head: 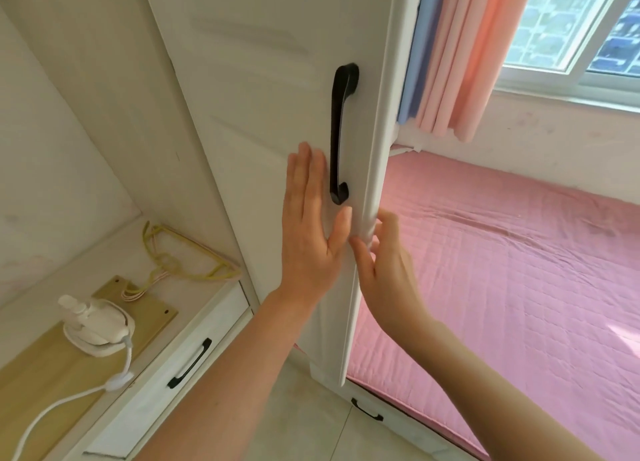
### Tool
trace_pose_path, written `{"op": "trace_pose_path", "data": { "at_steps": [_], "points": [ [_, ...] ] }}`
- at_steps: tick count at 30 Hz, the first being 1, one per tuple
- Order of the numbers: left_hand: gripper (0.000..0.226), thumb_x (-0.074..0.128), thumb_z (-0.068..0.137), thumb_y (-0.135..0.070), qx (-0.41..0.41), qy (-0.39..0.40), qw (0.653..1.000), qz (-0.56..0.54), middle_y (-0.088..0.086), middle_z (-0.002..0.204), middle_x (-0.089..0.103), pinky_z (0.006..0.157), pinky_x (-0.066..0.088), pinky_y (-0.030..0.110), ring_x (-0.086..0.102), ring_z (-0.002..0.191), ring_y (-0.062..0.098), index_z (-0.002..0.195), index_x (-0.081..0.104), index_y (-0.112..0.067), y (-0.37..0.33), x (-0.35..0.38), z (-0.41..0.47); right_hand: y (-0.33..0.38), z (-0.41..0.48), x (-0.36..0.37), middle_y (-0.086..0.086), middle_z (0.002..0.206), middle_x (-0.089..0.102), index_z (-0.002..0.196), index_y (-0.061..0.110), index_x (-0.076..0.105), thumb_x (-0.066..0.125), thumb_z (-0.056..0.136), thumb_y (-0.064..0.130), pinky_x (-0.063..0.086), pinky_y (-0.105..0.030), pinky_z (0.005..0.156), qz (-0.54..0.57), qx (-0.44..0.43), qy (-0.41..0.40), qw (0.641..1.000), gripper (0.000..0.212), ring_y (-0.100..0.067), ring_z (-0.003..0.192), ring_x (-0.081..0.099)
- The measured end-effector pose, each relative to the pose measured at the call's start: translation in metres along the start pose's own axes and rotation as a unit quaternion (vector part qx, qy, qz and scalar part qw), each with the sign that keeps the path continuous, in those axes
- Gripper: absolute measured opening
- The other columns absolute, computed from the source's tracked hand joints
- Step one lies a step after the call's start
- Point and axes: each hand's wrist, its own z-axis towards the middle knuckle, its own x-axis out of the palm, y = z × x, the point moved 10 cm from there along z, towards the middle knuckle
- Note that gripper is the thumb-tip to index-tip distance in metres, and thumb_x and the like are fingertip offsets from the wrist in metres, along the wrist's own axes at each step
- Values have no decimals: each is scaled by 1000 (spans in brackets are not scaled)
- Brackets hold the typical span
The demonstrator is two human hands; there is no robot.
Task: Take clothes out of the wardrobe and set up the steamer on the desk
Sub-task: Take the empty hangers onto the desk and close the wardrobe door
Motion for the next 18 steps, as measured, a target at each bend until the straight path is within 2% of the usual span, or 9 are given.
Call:
{"op": "trace_pose_path", "data": {
  "at_steps": [3, 6, 15, 18],
  "points": [
    [59, 38, 100, -22, 4, -5, 1000, -8, 14, 159, 10, 120, 12, 49, 5, 148, 30, 150, 13, -3, 5, 7, 1, -3, 1, 1, 2, 108, 63, 118, 26, 33, 42, 100, 20, 56, -41, 73, -4, -12, 4, 1000, 21, -13, 92, 64],
    [56, 37, 100, -19, 10, -22, 1000, -3, 14, 158, 11, 119, 14, 49, 7, 148, 32, 149, 14, -2, 8, 12, 3, -7, 4, -1, 6, 106, 62, 113, 32, 33, 42, 100, 20, 56, -41, 72, -7, -10, 0, 1000, 21, -13, 91, 64],
    [54, 34, 97, -12, 22, -78, 997, 17, 21, 154, 15, 118, 15, 53, 11, 146, 40, 145, 16, 3, 13, 37, 12, -26, 22, -13, 10, 104, 62, 117, 31, 36, 43, 100, 20, 56, -40, 71, 12, -10, 0, 1000, 21, -13, 91, 65],
    [53, 32, 96, -12, 20, -92, 995, 33, 23, 153, 16, 117, 14, 54, 11, 145, 39, 144, 17, 5, 16, 51, 18, -35, 35, -20, 5, 103, 63, 118, 29, 37, 44, 99, 21, 55, -41, 72, 18, -18, -3, 1000, 22, -17, 90, 65]
  ]
}}
